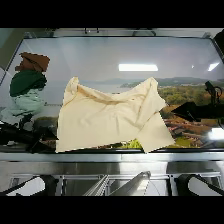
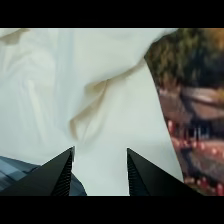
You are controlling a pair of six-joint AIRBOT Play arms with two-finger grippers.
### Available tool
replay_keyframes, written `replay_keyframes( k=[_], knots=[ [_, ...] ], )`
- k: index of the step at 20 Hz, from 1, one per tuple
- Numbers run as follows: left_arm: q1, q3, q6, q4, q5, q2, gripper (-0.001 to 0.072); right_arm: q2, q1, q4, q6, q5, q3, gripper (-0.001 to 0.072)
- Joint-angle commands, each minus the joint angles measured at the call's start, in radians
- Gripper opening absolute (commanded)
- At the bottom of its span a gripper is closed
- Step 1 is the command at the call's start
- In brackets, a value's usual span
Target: Fold the shirts.
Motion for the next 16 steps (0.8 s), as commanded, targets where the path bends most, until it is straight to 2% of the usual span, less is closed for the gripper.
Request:
replay_keyframes(
  k=[1,3,4,6,8,9,11,12,13,14,15,16],
  knots=[
    [0.003,-0.034,-0.016,0.044,0.019,-0.006,0.0704,0.021,-0.001,0.044,-0.028,0.016,-0.016,0.0379],
    [0.002,-0.034,0.016,-0.042,0.008,-0.055,0.0704,0.021,-0.001,0.044,-0.028,0.016,-0.016,0.0379],
    [-0.012,-0.034,0.061,-0.118,0.012,-0.080,0.0695,0.021,-0.001,0.044,-0.028,0.016,-0.016,0.0379],
    [-0.072,-0.034,0.130,-0.225,0.075,-0.126,0.0694,0.021,-0.002,0.044,-0.030,0.017,-0.016,0.0379],
    [-0.148,-0.029,0.132,-0.230,0.145,-0.179,0.0694,0.021,-0.002,0.044,-0.030,0.030,-0.016,0.0379],
    [-0.176,-0.014,0.142,-0.239,0.145,-0.207,0.0548,0.021,-0.002,0.043,-0.030,0.034,-0.016,0.0379],
    [-0.217,0.026,0.143,-0.238,0.127,-0.249,0.0364,0.021,-0.009,0.042,-0.020,0.031,-0.016,0.0379],
    [-0.230,0.048,0.143,-0.238,0.106,-0.264,0.0157,0.020,-0.019,0.027,-0.009,0.016,-0.016,0.0380],
    [-0.238,0.068,0.144,-0.238,0.085,-0.271,0.0017,0.018,-0.032,-0.038,0.029,-0.021,-0.016,0.0380],
    [-0.244,0.084,0.146,-0.238,0.070,-0.270,0.0018,0.012,-0.046,-0.112,0.077,-0.053,-0.016,0.0396],
    [-0.244,0.097,0.146,-0.238,0.062,-0.270,0.0018,-0.002,-0.056,-0.164,0.109,-0.067,-0.016,0.0493],
    [-0.244,0.105,0.146,-0.238,0.062,-0.270,0.0018,-0.023,-0.058,-0.172,0.111,-0.066,-0.016,0.0536]
  ],
)
